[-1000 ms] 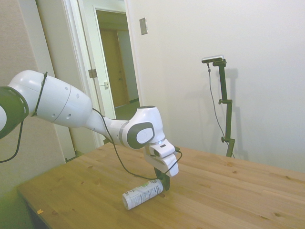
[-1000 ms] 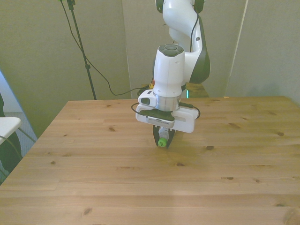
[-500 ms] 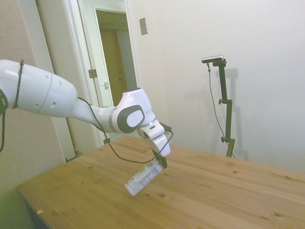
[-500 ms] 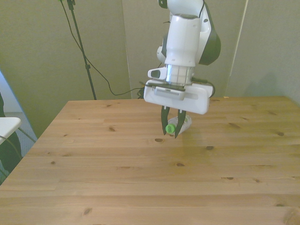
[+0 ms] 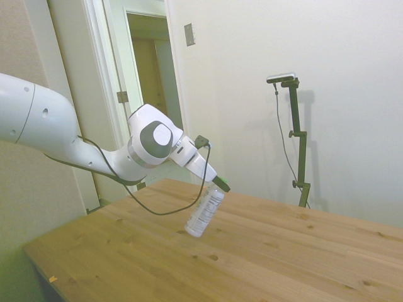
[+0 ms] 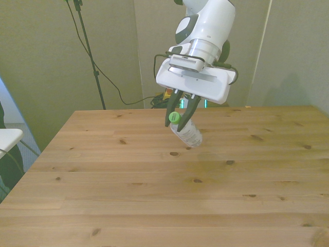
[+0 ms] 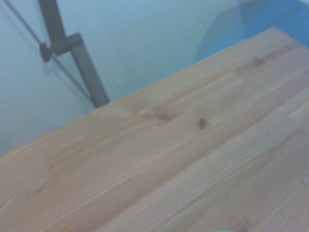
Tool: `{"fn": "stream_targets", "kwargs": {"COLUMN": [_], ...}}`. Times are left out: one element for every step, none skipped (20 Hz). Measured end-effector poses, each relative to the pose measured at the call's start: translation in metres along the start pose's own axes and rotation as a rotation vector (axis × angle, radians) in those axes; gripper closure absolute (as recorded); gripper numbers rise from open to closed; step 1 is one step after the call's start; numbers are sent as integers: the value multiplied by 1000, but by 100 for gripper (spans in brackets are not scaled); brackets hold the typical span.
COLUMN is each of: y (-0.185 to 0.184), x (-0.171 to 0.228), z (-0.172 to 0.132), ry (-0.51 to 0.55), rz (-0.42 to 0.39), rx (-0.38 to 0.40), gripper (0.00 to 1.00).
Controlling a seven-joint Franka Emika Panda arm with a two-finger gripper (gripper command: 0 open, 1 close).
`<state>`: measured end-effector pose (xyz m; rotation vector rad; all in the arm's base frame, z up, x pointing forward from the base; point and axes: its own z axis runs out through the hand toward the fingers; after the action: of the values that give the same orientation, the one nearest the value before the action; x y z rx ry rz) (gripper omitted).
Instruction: Stand the water bottle
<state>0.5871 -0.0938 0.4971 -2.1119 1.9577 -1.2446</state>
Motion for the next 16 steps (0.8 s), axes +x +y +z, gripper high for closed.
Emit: {"fn": "stream_targets", "kwargs": {"y": [0,-1,-4,-7,-10,-15,-20,-25,-30,-33,-35,-38,-41,-45,-51,-58], "x": [3,6,8,9,10,10,9,6,2,-4,-9,-12,-12,-9,-4,2], "z": [0,0,-1,-2,-3,-3,-2,0,4,10,17,25,31,35,37,38], "ry": [39,78,115,149,184,222,261,301,334,360,379,388,396,405,418,433], "rz": [12,22,31,42,53,68,85,107,127,144,161,172,185,192,201,211], "rx": [16,37,61,86,110,135,155,175,193,208,216,217,219,220,224,231], "gripper": [100,100,100,100,100,100,100,100,100,100,100,100,100,100,100,100]}}
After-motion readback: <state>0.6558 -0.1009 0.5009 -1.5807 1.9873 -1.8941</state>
